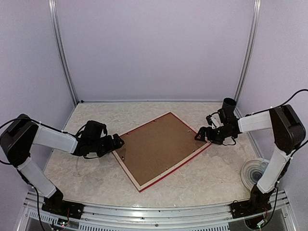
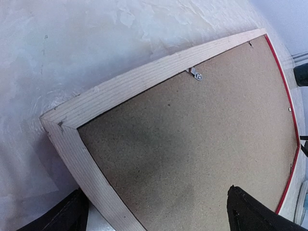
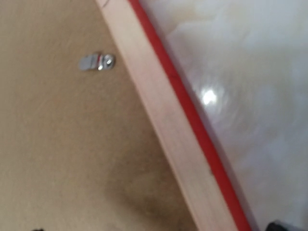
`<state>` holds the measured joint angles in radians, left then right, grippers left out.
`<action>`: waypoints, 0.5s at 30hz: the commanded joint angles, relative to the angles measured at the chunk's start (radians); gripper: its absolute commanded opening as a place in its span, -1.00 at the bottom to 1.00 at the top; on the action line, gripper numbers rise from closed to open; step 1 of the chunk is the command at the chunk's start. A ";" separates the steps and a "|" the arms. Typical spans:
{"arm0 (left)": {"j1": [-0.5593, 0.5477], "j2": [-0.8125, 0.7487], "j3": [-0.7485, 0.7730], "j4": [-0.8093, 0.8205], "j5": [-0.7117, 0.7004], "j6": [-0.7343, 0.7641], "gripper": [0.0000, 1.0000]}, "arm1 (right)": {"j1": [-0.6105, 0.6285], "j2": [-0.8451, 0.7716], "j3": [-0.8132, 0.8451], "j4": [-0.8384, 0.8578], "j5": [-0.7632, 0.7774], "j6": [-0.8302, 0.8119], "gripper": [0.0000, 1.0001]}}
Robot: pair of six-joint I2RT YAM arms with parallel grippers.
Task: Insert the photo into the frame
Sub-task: Rotate the photo frame at the center of the board.
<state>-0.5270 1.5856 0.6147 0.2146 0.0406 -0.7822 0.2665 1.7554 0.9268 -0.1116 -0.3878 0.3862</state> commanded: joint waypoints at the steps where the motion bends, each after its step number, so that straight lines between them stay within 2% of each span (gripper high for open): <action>1: 0.013 0.081 0.021 -0.055 0.062 0.036 0.98 | 0.055 -0.049 -0.053 -0.028 -0.058 0.022 0.98; 15: 0.059 0.216 0.187 -0.078 0.112 0.125 0.98 | 0.116 -0.129 -0.127 -0.035 -0.028 0.046 0.98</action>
<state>-0.4610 1.7329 0.7723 0.2100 0.0452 -0.6884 0.3313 1.6520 0.8177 -0.1219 -0.3542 0.4084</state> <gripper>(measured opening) 0.989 0.993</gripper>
